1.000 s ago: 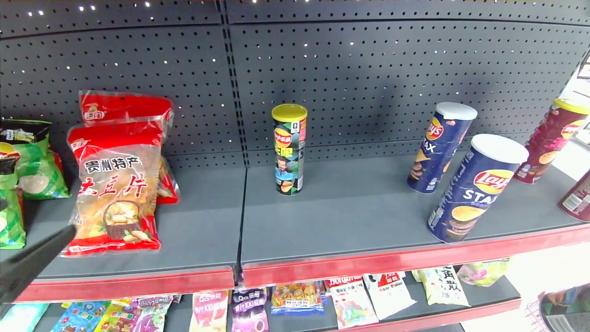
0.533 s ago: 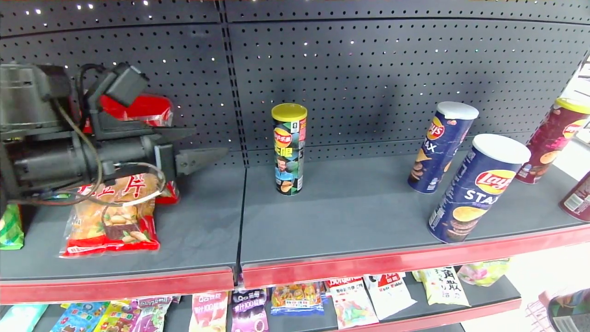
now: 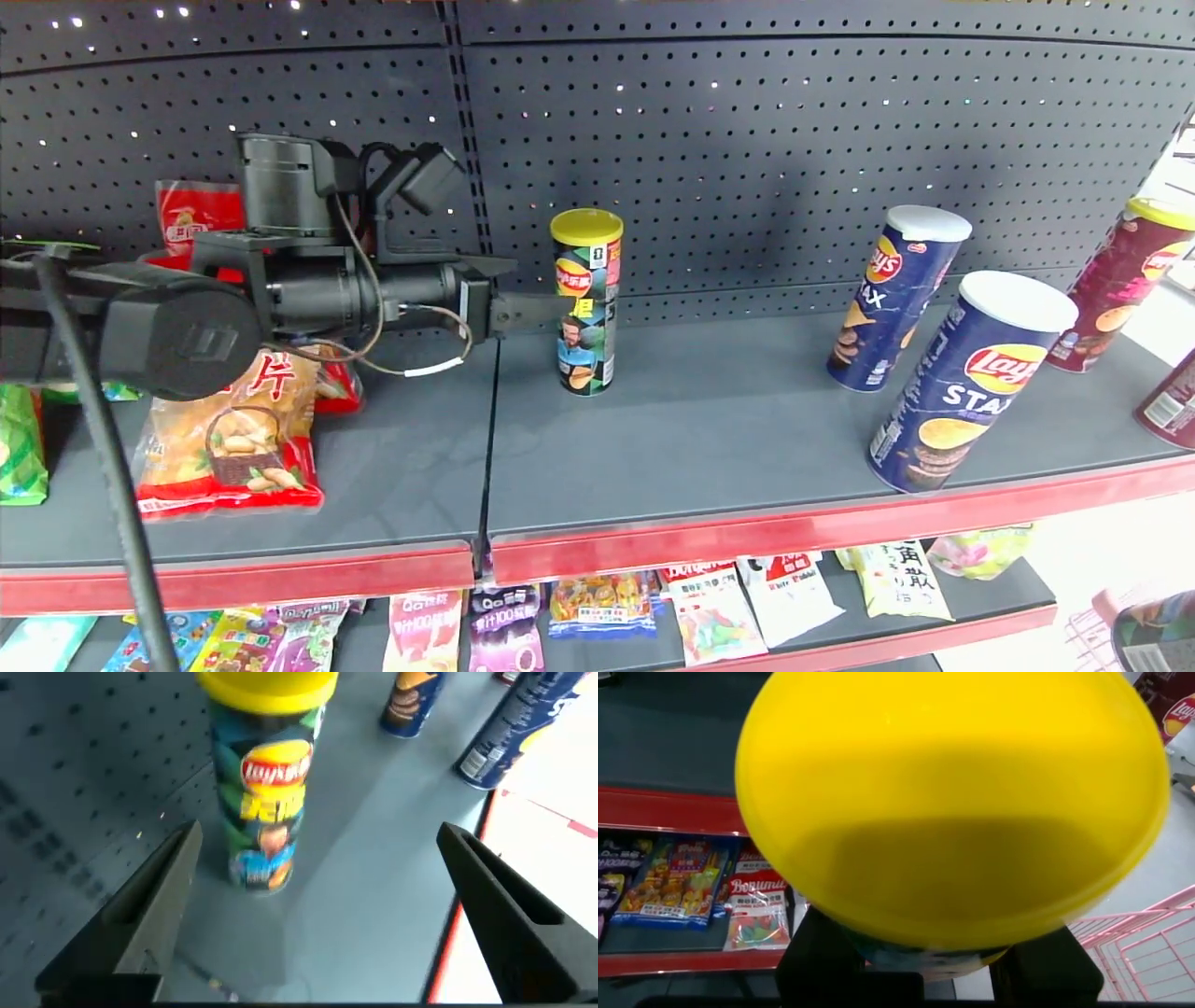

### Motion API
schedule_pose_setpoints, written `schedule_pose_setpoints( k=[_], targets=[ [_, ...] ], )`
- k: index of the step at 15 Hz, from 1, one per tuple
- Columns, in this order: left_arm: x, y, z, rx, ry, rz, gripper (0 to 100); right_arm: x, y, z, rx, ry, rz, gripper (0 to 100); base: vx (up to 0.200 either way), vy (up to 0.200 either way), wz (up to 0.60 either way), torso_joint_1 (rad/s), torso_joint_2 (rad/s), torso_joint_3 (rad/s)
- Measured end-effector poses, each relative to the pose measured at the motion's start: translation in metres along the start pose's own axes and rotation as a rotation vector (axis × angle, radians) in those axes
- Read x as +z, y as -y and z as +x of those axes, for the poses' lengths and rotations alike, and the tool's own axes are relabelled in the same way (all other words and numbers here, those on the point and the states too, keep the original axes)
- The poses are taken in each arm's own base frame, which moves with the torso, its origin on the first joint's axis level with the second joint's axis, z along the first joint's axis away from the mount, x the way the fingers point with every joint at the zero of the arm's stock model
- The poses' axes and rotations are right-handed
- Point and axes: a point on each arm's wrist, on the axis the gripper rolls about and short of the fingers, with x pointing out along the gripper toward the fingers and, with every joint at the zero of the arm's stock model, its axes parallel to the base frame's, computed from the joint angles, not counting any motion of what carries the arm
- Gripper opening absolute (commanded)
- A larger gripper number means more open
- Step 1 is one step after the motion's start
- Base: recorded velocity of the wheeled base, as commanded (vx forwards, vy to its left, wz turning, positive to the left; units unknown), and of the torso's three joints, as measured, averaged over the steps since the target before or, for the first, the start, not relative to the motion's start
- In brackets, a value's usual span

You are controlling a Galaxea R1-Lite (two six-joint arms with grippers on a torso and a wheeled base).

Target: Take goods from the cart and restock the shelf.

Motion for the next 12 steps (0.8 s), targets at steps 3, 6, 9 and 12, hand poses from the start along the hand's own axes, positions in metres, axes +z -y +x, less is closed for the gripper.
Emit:
schedule_pose_setpoints(
  k=[3,6,9,12],
  targets=[
    [-0.001,-0.001,0.022,-0.028,0.002,0.009,100,-0.001,0.000,0.000,0.000,-0.004,0.000,0,0.000,0.000,0.00,0.000,0.00,0.000],
    [-0.004,-0.005,0.036,-0.027,-0.002,0.012,100,-0.002,0.000,0.000,-0.001,-0.004,0.000,0,0.000,0.000,0.00,0.000,0.00,0.000],
    [-0.003,-0.011,0.047,-0.007,0.012,0.024,100,-0.001,0.000,0.000,-0.004,-0.001,0.000,0,0.000,0.000,0.00,0.000,0.00,0.000],
    [-0.006,-0.017,0.055,0.018,0.012,0.026,100,0.000,0.000,0.000,-0.010,-0.001,0.001,0,0.000,0.000,0.00,0.000,0.00,0.000]
  ],
)
